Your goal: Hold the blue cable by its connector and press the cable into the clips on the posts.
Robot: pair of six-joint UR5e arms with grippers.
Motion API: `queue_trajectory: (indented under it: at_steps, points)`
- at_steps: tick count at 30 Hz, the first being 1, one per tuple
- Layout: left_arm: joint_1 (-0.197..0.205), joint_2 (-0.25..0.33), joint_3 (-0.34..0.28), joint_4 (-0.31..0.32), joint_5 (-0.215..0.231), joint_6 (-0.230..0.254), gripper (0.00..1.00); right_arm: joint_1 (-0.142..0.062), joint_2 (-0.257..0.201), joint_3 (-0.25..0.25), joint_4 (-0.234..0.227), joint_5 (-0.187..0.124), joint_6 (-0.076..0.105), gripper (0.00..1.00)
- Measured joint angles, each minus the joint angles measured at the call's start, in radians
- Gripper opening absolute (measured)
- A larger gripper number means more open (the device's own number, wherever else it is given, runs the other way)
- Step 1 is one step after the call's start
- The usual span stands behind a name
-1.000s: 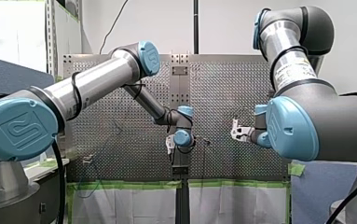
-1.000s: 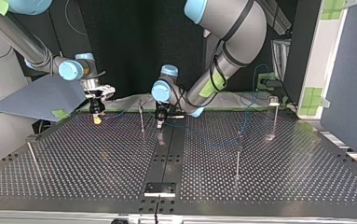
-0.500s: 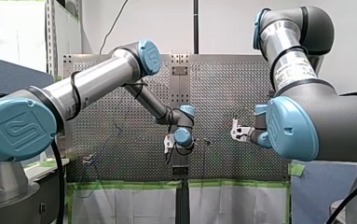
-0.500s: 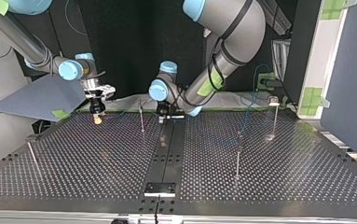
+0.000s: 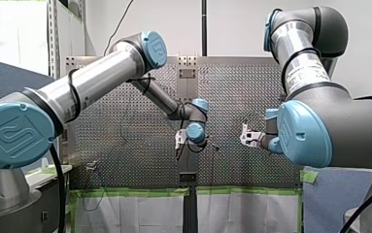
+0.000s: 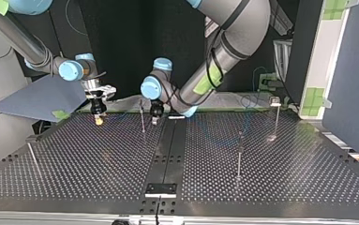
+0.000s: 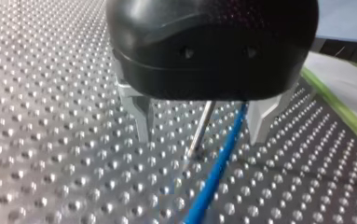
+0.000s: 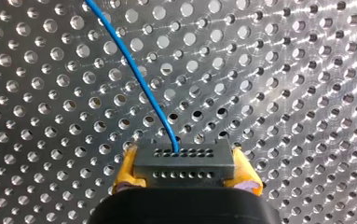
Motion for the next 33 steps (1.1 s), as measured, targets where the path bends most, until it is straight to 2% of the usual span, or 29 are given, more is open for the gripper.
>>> queue_trajectory:
  at_steps: [5,16,33]
  points:
    - [-0.021,0.003,-0.01,-0.006,-0.013,0.0,1.0,0.0,0.0,0.0,0.0,-0.005,0.0,0.0]
    - [-0.036,0.009,-0.07,0.0,-0.013,0.002,1.0,0.0,0.0,0.001,0.001,-0.009,0.0,0.0]
    - [-0.097,0.014,-0.074,0.003,-0.028,0.002,1.0,0.0,0.0,0.002,0.002,-0.011,0.0,0.0]
